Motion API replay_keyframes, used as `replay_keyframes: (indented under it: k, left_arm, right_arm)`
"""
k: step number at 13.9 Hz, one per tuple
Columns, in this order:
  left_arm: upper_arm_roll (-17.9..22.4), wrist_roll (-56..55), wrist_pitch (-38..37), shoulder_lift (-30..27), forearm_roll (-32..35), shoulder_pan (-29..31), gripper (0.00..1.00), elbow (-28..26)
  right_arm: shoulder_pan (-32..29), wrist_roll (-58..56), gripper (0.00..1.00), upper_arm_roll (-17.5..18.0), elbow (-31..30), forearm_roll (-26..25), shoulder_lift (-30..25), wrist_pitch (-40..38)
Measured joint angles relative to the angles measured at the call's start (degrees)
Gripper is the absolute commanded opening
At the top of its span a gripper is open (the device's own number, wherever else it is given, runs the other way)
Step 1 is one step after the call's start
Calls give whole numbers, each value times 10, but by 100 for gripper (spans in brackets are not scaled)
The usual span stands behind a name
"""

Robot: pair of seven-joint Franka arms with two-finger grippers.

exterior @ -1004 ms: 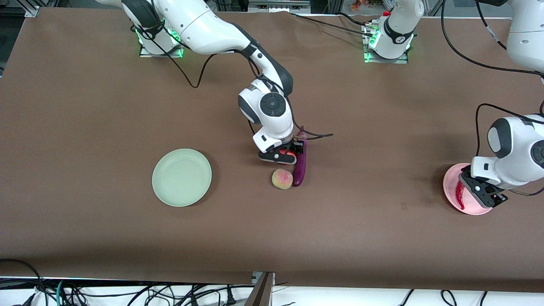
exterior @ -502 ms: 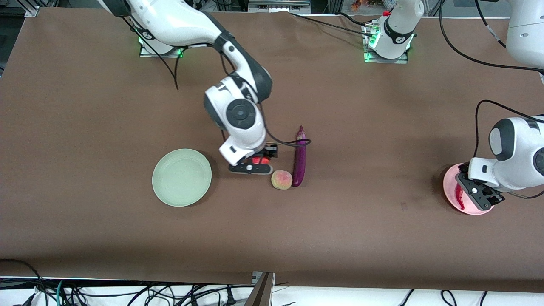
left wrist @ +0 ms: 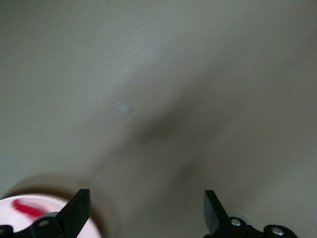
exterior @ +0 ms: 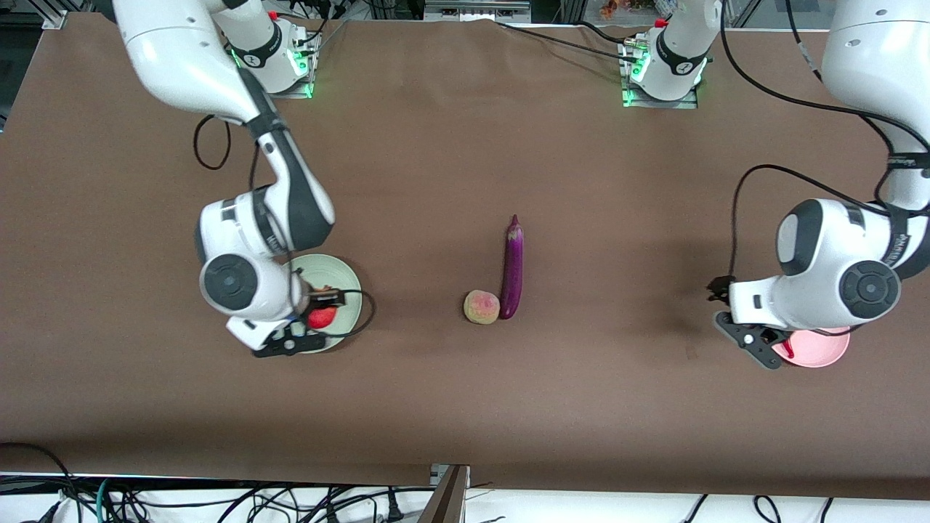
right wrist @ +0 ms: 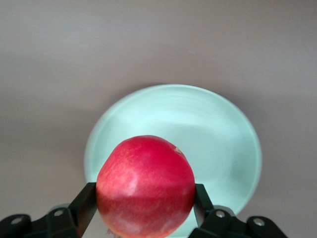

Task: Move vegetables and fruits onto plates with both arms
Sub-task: 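Carry the apple to the green plate while the left gripper reaches the eggplant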

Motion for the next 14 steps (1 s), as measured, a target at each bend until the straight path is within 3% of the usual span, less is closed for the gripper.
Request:
replay_keyframes:
  k: [1, 3, 5, 9, 14]
  left_arm:
    - [-2, -38, -1, 0, -22, -11, 100, 0]
    - [-10, -129, -1, 0, -54, -37, 100, 0]
    - [-13, -234, 1, 1, -71, -76, 100, 0]
    - [-15, -388, 73, 10, -117, -159, 100, -2]
    - [-16, -560, 193, 48, -119, -270, 100, -31]
  right_arm:
    - [-10, -2, 42, 0, -11, 0, 4, 5]
    - [-21, -2, 76, 0, -27, 0, 14, 29]
    - [-30, -2, 94, 0, -29, 0, 22, 41]
    - [-23, 33, 99, 12, -6, 1, 15, 43]
    - [24, 159, 99, 43, 28, 2, 5, 42]
